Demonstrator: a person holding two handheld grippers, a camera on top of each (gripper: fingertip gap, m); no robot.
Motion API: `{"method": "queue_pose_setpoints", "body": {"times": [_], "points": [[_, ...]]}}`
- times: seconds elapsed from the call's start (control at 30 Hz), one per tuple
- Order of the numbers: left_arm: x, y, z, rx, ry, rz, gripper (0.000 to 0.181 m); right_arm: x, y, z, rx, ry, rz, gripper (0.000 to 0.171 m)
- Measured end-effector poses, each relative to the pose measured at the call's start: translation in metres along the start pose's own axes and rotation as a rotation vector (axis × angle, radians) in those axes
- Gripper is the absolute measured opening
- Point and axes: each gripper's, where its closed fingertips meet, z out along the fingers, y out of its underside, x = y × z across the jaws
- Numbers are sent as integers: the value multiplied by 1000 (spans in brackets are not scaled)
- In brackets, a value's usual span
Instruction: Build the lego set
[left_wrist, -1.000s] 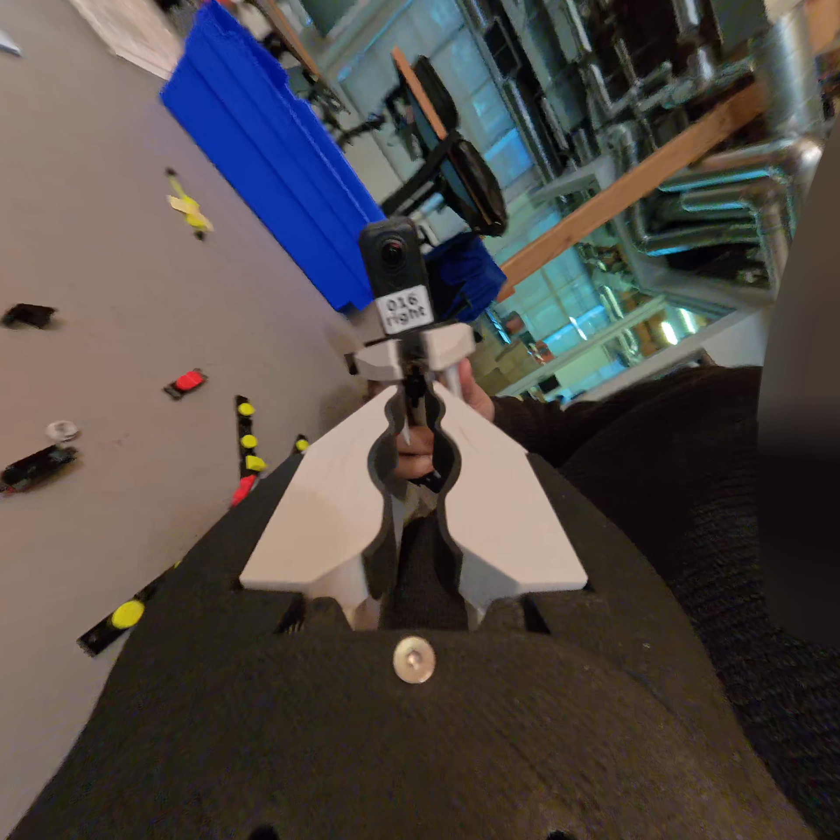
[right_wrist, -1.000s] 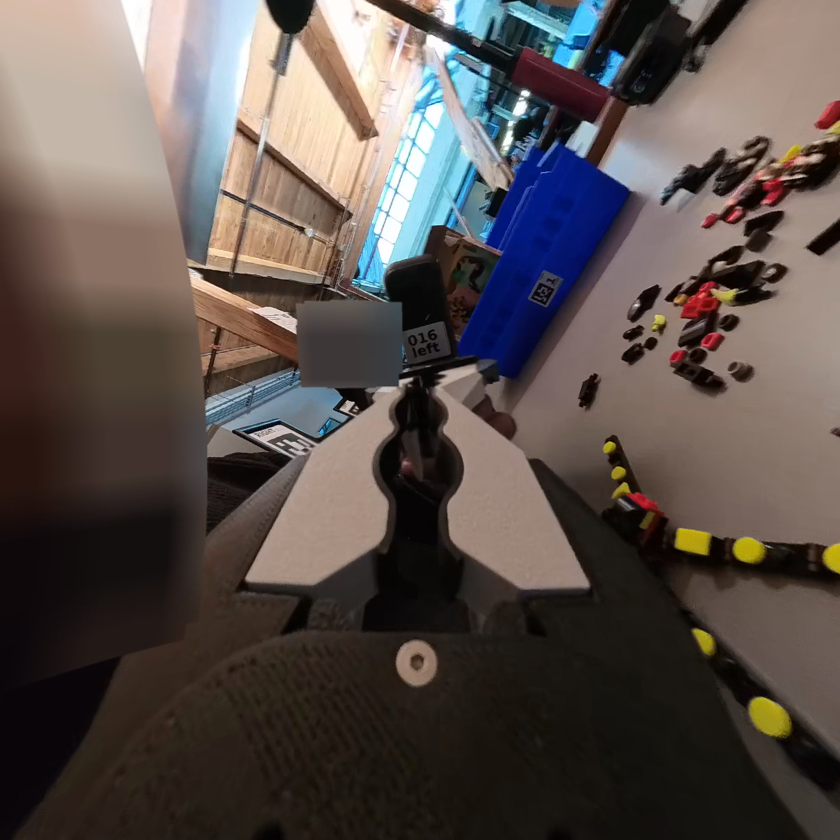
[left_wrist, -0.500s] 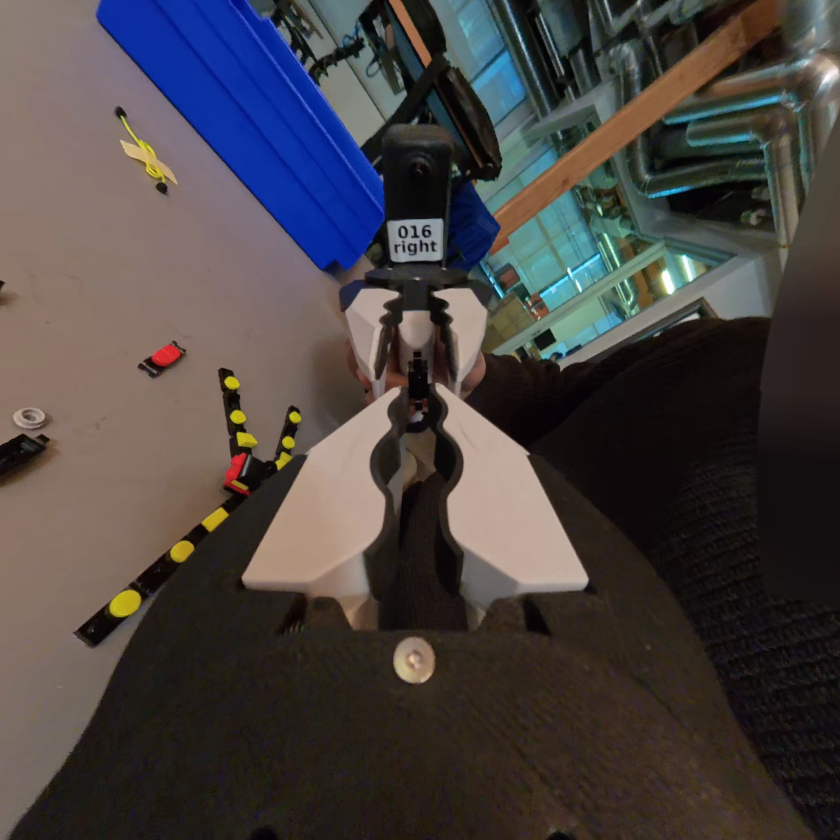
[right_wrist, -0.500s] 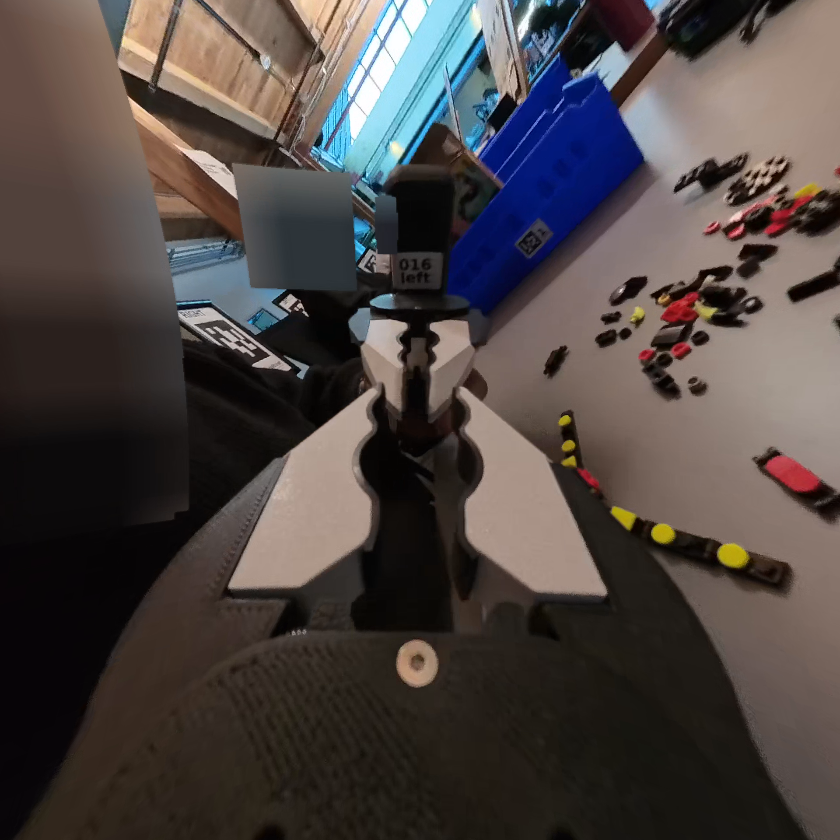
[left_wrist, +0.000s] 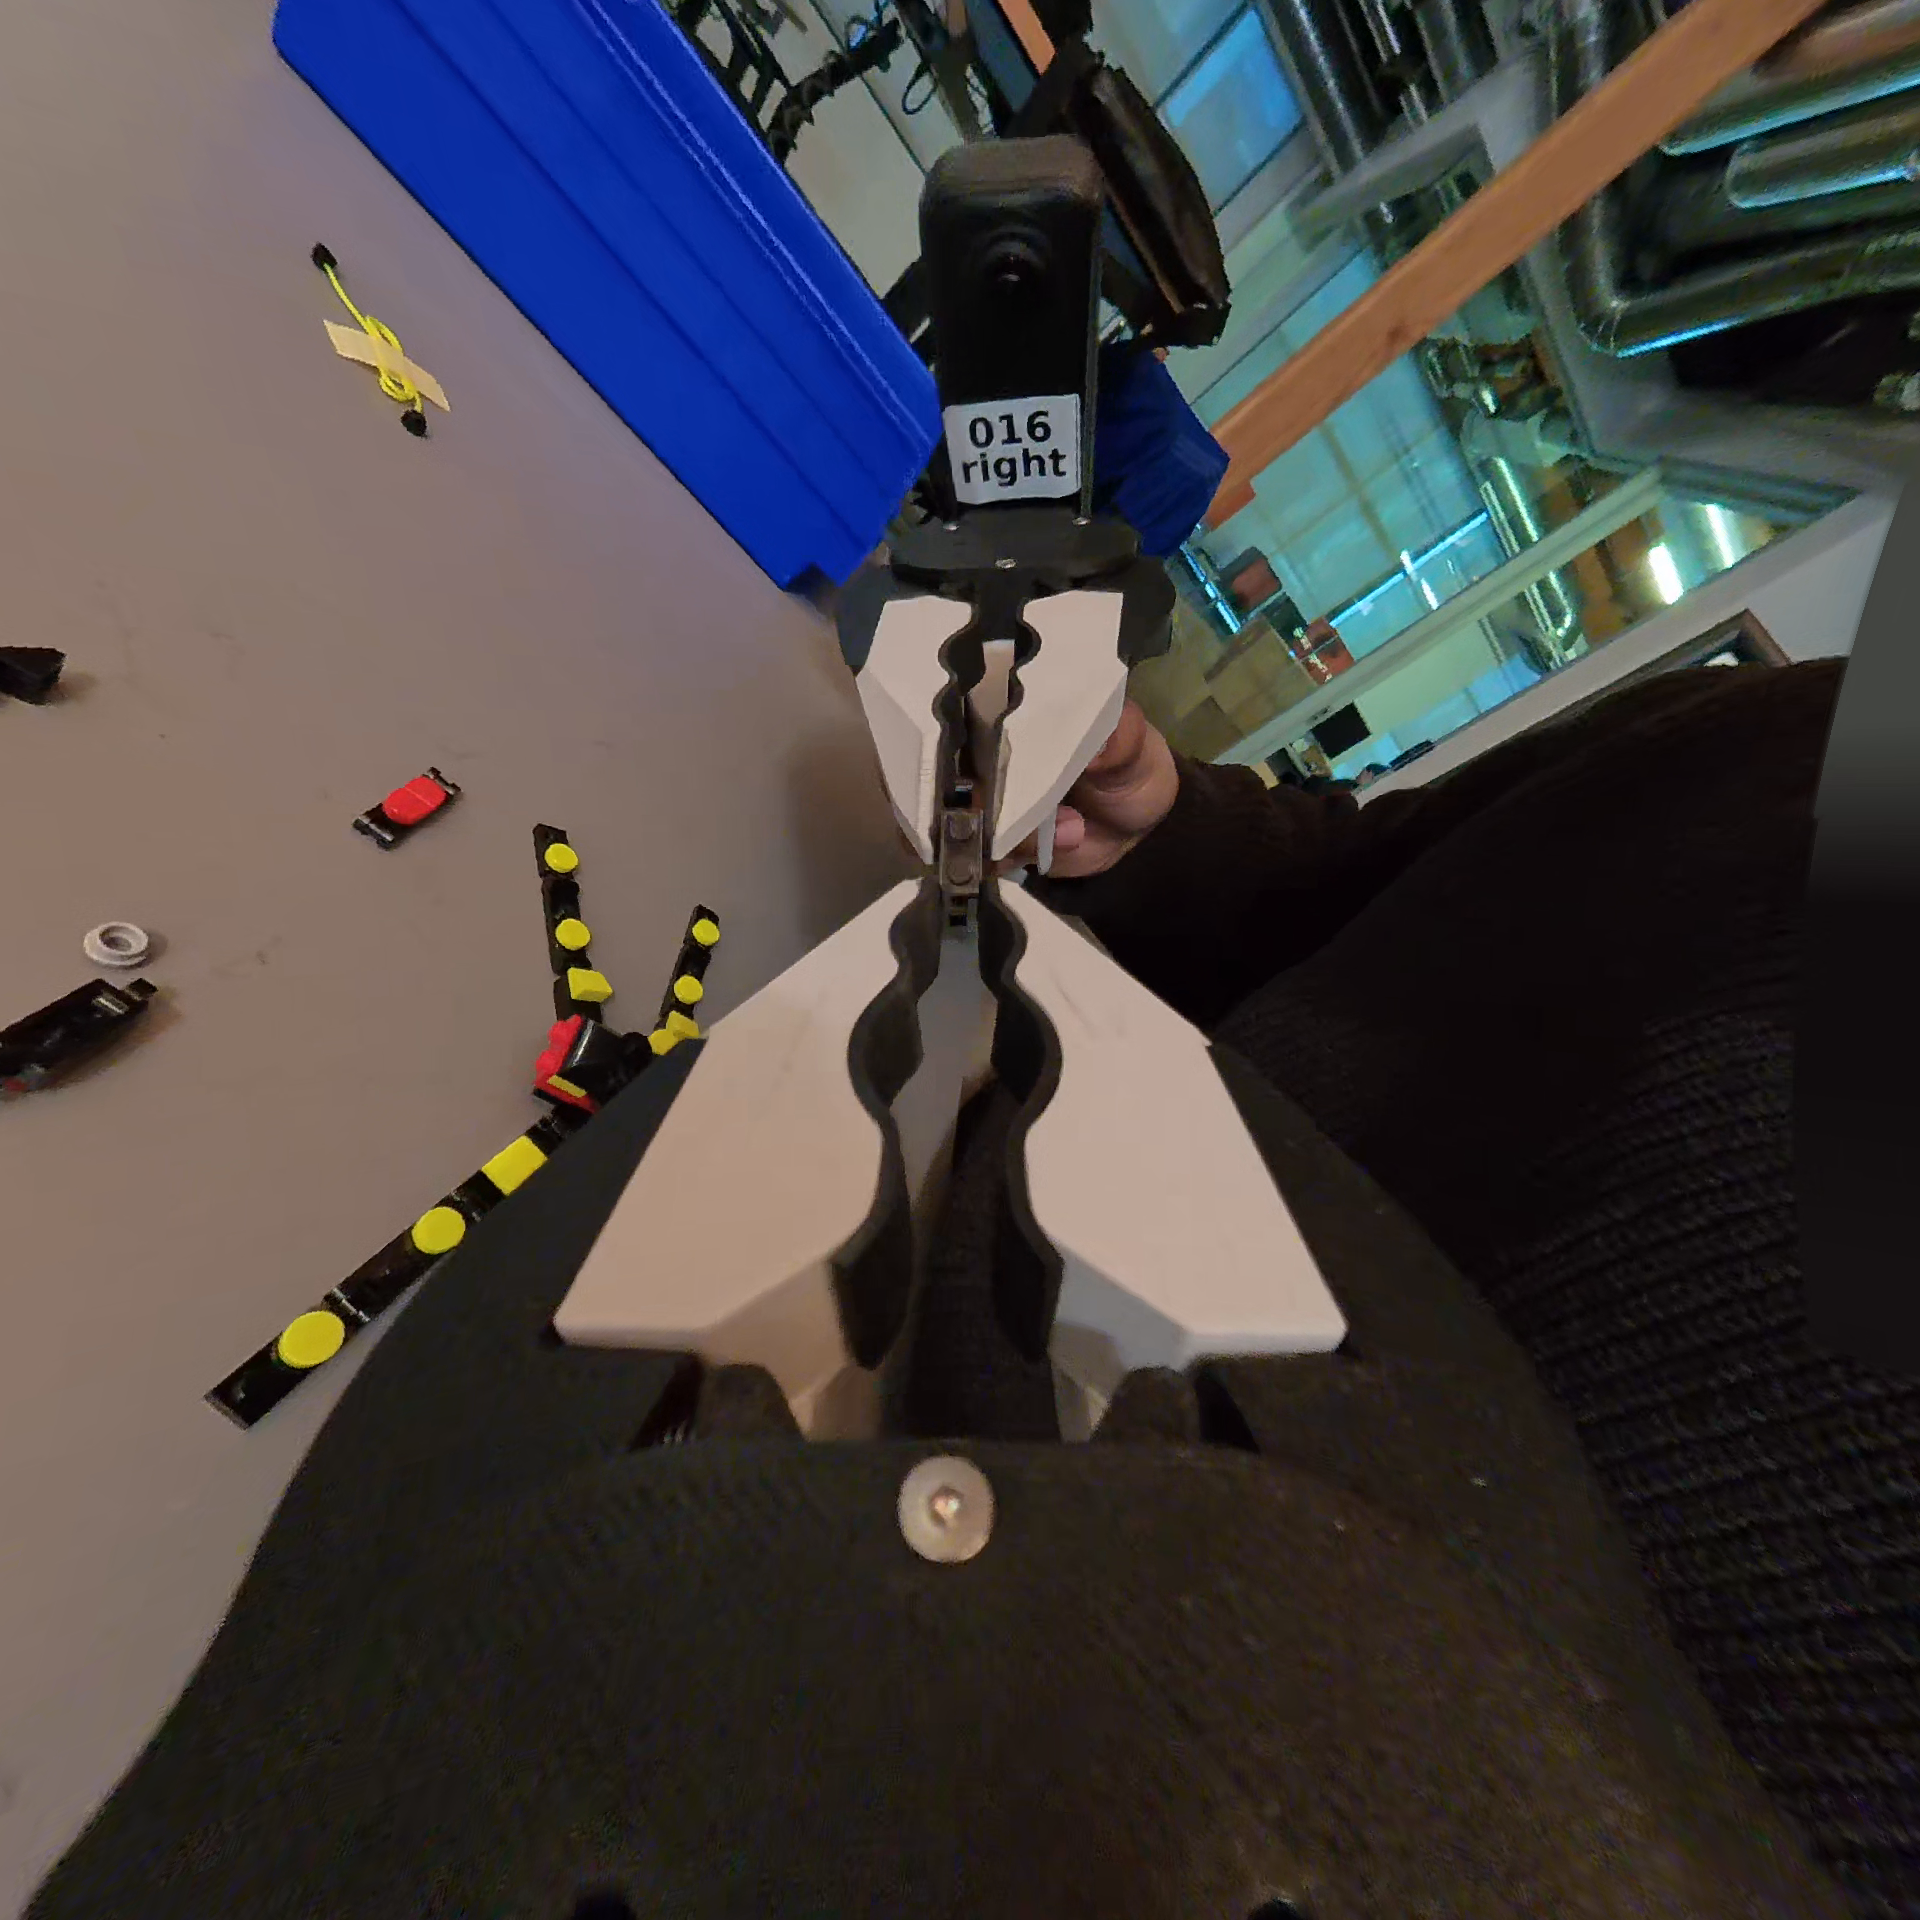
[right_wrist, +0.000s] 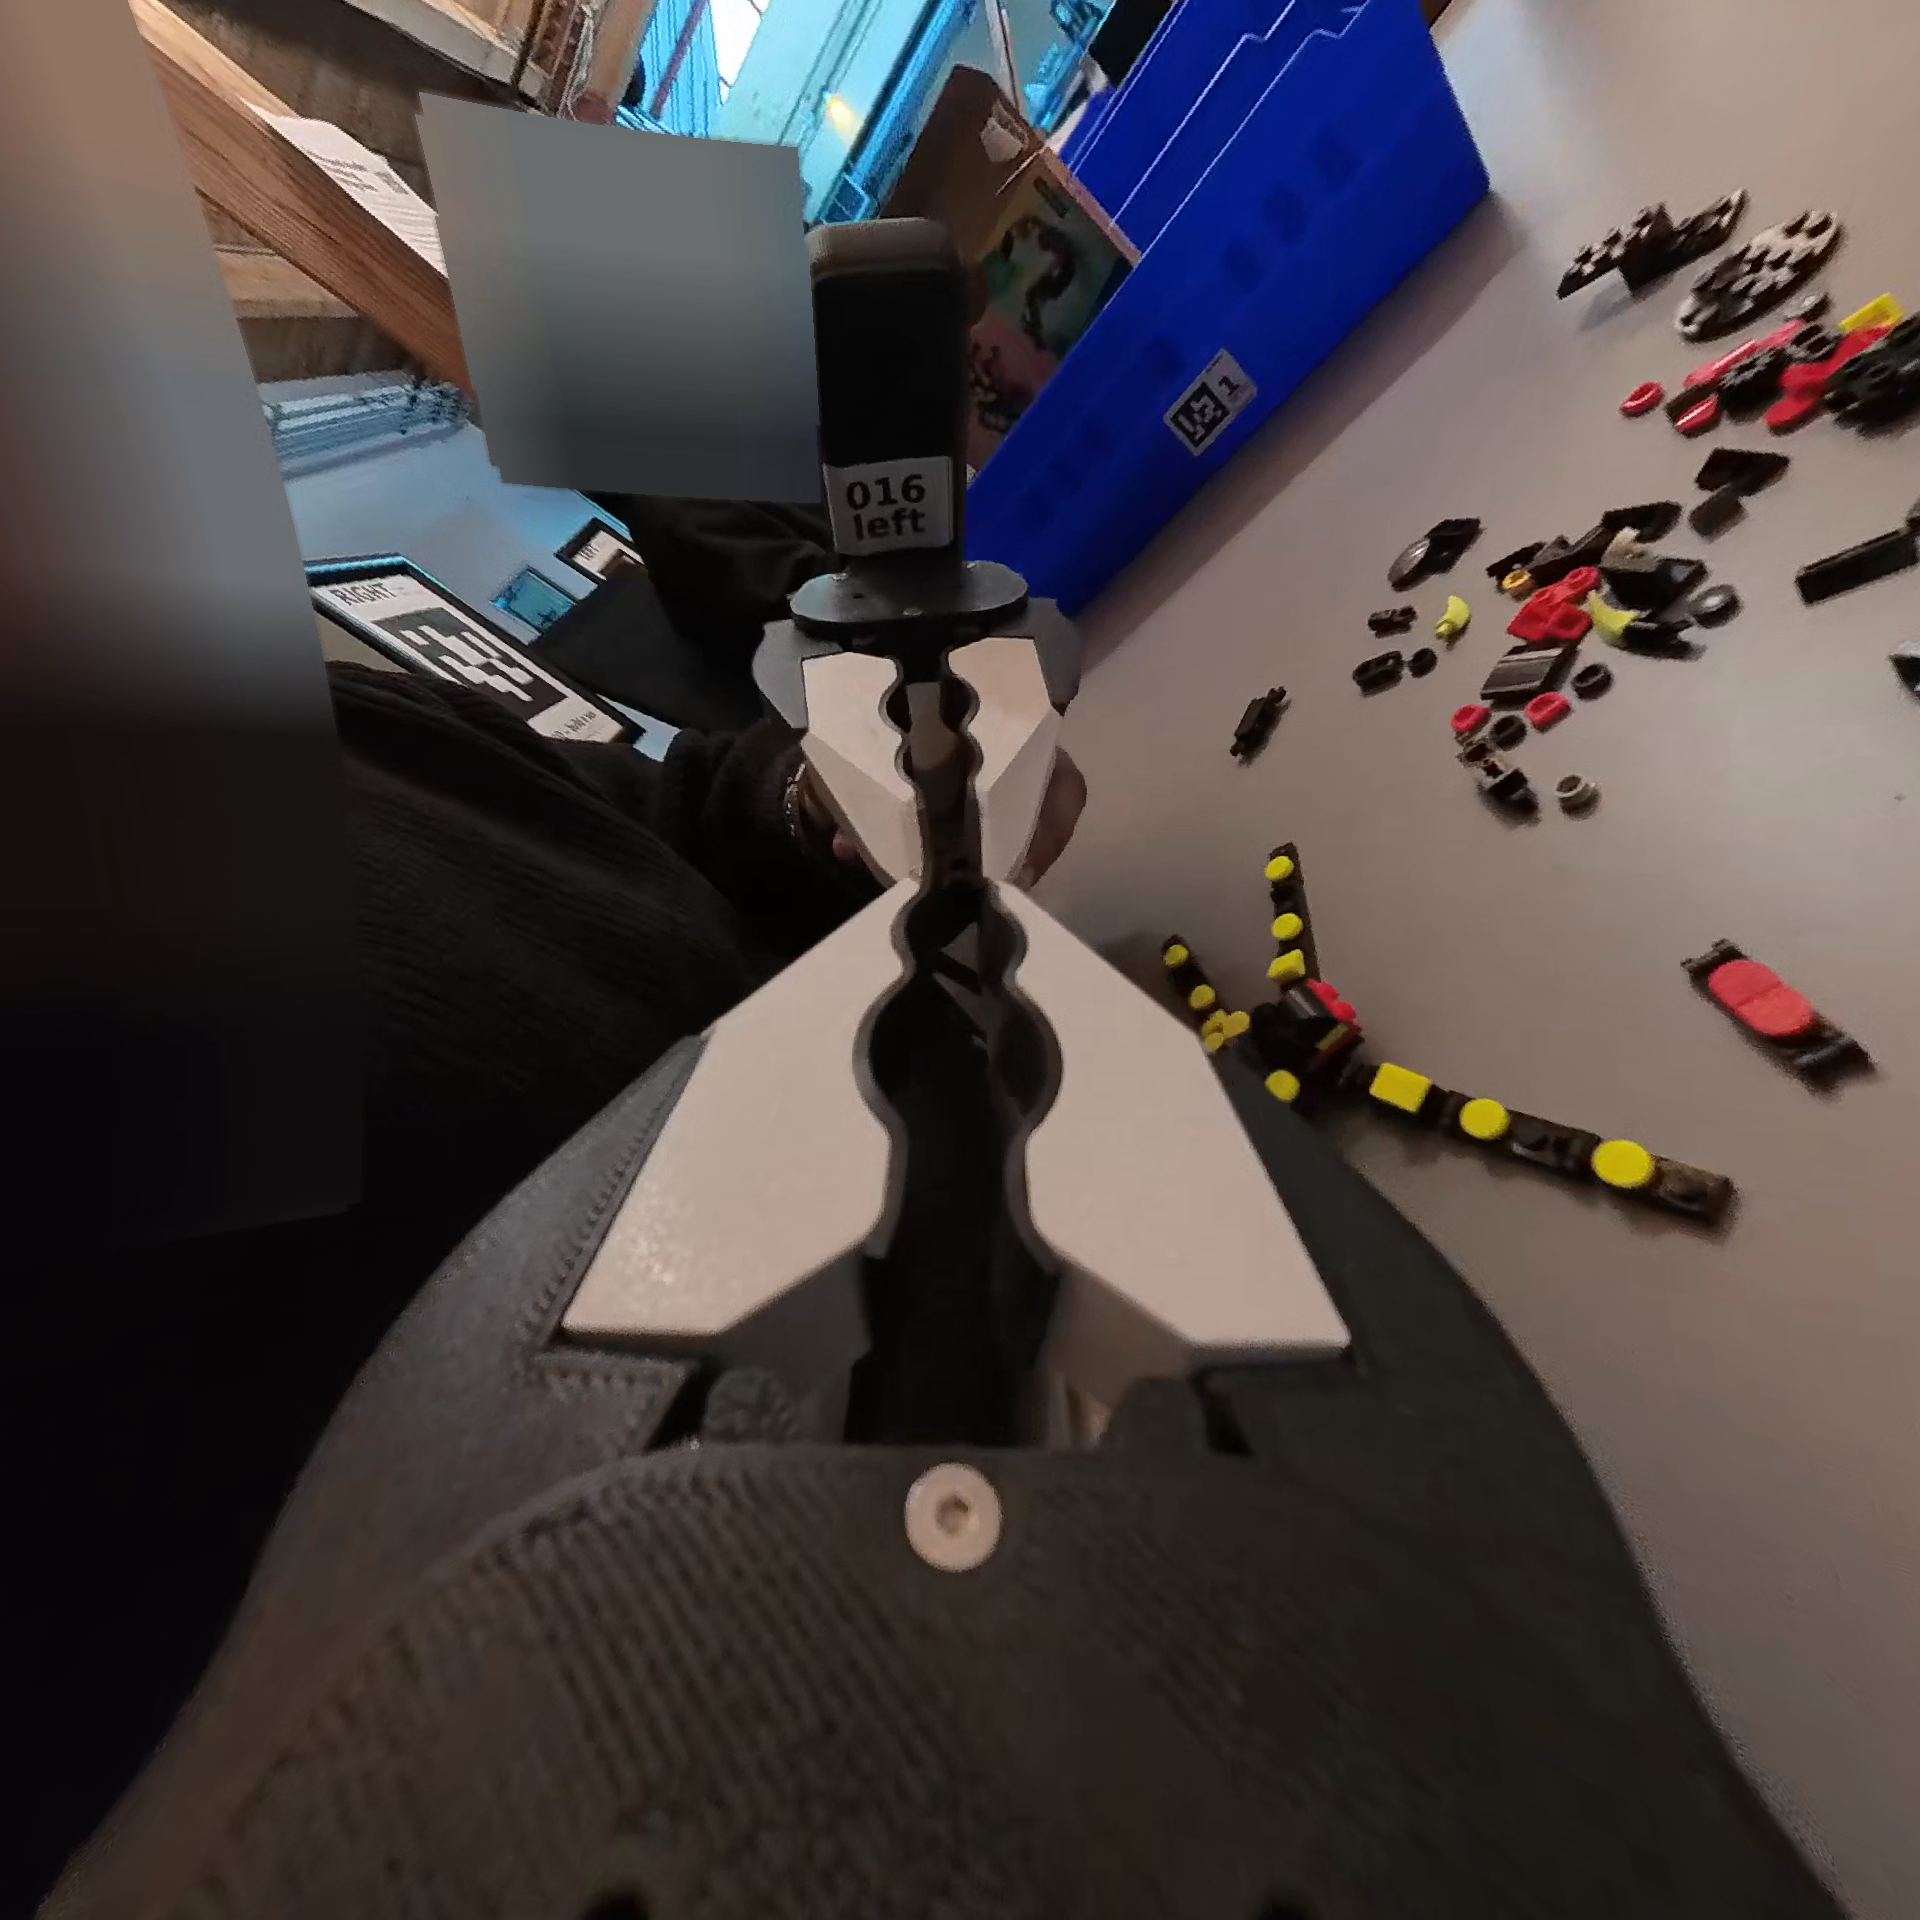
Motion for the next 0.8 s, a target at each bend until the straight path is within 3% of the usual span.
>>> {"method": "queue_pose_setpoints", "body": {"times": [0.27, 0.4, 0.6, 0.7, 0.8], "points": [[0, 4, -3, -30, 33, 93, 3, 5, -1, -2, 58, -92, 165, 6], [2, 10, 0, -53, 49, 94, 19, 5, 4, 1, 40, -130, 223, 6], [2, 14, 0, -71, 119, -41, 4, 2, 11, 8, -33, -49, 57, 6], [0, 9, -1, -45, 120, -85, 5, 3, 3, 8, 34, -14, -58, 6], [-1, 1, -4, 7, 153, -174, 5, 1, -16, 0, 156, -13, -87, 29]]}}
